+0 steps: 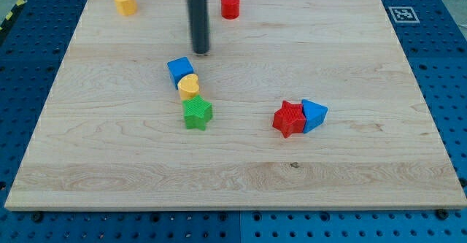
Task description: Move the arm left side of the green star
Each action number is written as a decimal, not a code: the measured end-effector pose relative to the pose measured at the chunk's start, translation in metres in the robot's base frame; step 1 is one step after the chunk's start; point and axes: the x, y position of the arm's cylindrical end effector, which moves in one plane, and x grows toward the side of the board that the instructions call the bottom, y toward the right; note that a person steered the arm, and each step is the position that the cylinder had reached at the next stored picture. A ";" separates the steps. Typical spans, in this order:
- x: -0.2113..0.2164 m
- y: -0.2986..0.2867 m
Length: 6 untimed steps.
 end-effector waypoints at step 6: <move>0.164 -0.031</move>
